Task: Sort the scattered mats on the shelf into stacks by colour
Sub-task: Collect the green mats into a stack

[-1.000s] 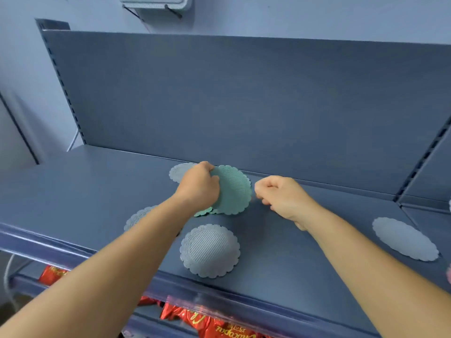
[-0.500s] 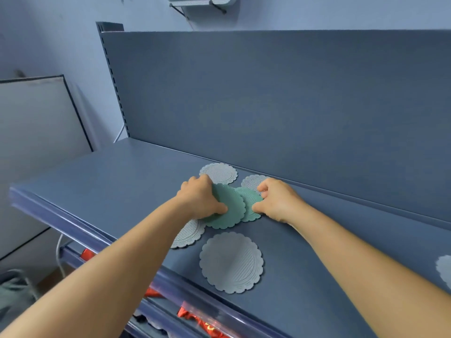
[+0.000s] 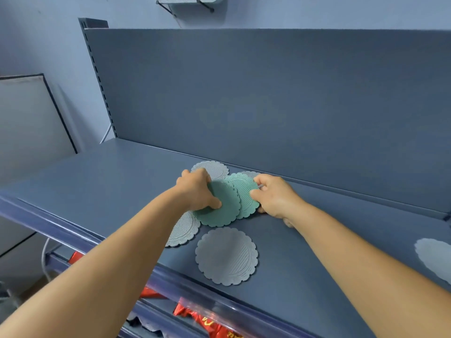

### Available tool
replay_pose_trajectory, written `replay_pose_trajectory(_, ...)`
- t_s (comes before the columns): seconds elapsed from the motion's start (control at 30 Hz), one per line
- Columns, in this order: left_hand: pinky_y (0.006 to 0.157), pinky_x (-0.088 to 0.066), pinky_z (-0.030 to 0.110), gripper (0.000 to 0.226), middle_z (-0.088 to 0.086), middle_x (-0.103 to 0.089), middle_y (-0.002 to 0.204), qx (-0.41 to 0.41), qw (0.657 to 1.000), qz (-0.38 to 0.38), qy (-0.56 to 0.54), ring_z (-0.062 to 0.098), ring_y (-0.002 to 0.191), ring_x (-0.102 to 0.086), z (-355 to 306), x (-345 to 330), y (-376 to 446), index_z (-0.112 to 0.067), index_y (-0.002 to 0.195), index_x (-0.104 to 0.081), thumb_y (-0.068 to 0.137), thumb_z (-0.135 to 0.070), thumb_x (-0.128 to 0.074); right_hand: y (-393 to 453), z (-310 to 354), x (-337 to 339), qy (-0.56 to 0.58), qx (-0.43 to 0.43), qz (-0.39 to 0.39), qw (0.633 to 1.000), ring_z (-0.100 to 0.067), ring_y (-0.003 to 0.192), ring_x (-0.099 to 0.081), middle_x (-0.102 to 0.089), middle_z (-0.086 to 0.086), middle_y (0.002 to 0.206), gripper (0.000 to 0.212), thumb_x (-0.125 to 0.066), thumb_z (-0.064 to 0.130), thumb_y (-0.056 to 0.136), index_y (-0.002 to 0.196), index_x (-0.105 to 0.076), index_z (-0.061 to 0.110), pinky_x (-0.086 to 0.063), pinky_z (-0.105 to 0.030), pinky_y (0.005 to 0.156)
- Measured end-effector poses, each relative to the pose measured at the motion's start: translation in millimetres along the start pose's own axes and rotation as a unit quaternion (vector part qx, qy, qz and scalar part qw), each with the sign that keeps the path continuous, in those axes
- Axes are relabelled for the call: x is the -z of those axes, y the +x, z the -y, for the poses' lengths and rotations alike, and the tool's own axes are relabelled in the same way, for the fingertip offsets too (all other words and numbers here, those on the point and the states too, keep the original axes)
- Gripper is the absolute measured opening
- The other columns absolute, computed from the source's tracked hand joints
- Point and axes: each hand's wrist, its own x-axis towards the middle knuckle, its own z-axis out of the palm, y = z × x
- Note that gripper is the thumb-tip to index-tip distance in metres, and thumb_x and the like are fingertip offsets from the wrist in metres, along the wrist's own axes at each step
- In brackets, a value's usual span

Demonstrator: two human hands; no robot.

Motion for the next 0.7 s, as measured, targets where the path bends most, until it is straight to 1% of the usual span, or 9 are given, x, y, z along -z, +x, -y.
replay_pose_trajectory(0.1,0.075,-0.041,0.034,0.057,0.004,-0.044,0.11,-0.028,0.998,-0.023,-0.049,0.026,0.097,-0.046,-1,3,-1,-0.014,0.121,-0.044,0.076,-0.027,-0.076,-8,-1,-3,0.084,-0.021,-0.017,0.996,-0.023,0.081,-0.066,-0.062,-0.006,0.118,0.034,-0.046,0.014,0.095,0.128,-0.054,0.019,-0.056,-0.033,0.077)
replay_pose_trajectory(0.23,0.085,-0.049,0.036,0.053,0.006,-0.051,0.121,-0.079,0.984,-0.026,-0.158,0.026,0.104,-0.054,-11,2,-5,-0.015,0.133,-0.043,0.085,-0.022,-0.066,-23,-4,2,0.208,-0.05,-0.08,0.974,-0.016,0.071,-0.062,-0.064,-0.007,0.11,0.029,-0.04,0.006,0.095,0.114,-0.06,0.015,-0.058,-0.027,0.06)
replay_pose_trajectory(0.27,0.083,-0.05,0.035,0.044,0.006,-0.056,0.116,-0.093,0.978,-0.015,-0.188,0.026,0.101,-0.056,-15,1,-8,-0.013,0.128,-0.049,0.088,-0.02,-0.062,-29,-5,5,0.225,-0.057,-0.099,0.968,-0.015,0.069,-0.061,-0.064,-0.006,0.107,0.028,-0.039,0.006,0.095,0.109,-0.06,0.017,-0.056,-0.026,0.057)
replay_pose_trajectory(0.37,0.065,-0.049,0.024,0.009,0.002,-0.061,0.084,-0.11,0.953,0.018,-0.282,0.021,0.079,-0.058,-33,-4,-19,-0.01,0.096,-0.061,0.092,-0.015,-0.054,-49,-12,17,0.253,-0.072,-0.141,0.954,-0.017,0.074,-0.062,-0.065,-0.006,0.107,0.029,-0.037,0.006,0.094,0.102,-0.06,0.022,-0.056,-0.027,0.059)
replay_pose_trajectory(0.43,0.068,-0.051,0.025,0.009,0.002,-0.062,0.081,-0.122,0.94,0.039,-0.317,0.021,0.078,-0.059,-47,-13,-25,-0.013,0.084,-0.06,0.091,-0.014,-0.054,-66,-19,26,0.262,-0.08,-0.17,0.947,-0.019,0.078,-0.063,-0.066,-0.006,0.109,0.03,-0.037,0.007,0.094,0.102,-0.061,0.024,-0.054,-0.026,0.057)
replay_pose_trajectory(0.5,0.08,-0.053,0.037,0.008,0.006,-0.065,0.094,-0.139,0.93,0.071,-0.334,0.025,0.088,-0.061,-63,-25,-32,-0.014,0.092,-0.061,0.09,-0.016,-0.054,-84,-27,36,0.271,-0.091,-0.198,0.938,-0.019,0.079,-0.064,-0.067,-0.005,0.109,0.031,-0.036,0.009,0.096,0.104,-0.061,0.025,-0.053,-0.025,0.054)
replay_pose_trajectory(0.53,0.08,-0.052,0.038,0.012,0.007,-0.064,0.101,-0.146,0.926,0.085,-0.338,0.025,0.091,-0.06,-71,-32,-38,-0.016,0.1,-0.06,0.09,-0.017,-0.053,-94,-31,40,0.275,-0.096,-0.209,0.934,-0.019,0.079,-0.064,-0.068,-0.005,0.109,0.031,-0.036,0.01,0.096,0.104,-0.061,0.026,-0.052,-0.025,0.054)
replay_pose_trajectory(0.63,0.07,-0.045,0.031,0.021,0.005,-0.057,0.104,-0.156,0.918,0.111,-0.346,0.022,0.087,-0.054,-93,-57,-55,-0.022,0.112,-0.048,0.092,-0.019,-0.051,-123,-43,50,0.287,-0.114,-0.244,0.919,-0.02,0.083,-0.066,-0.07,-0.006,0.106,0.03,-0.036,0.014,0.098,0.111,-0.062,0.024,-0.055,-0.026,0.058)
replay_pose_trajectory(0.7,0.071,-0.044,0.032,0.026,0.004,-0.055,0.106,-0.161,0.921,0.127,-0.33,0.022,0.087,-0.053,-106,-72,-69,-0.025,0.117,-0.043,0.092,-0.024,-0.052,-141,-53,57,0.297,-0.12,-0.273,0.907,-0.023,0.09,-0.067,-0.069,-0.006,0.105,0.028,-0.035,0.015,0.1,0.111,-0.061,0.02,-0.057,-0.03,0.063)
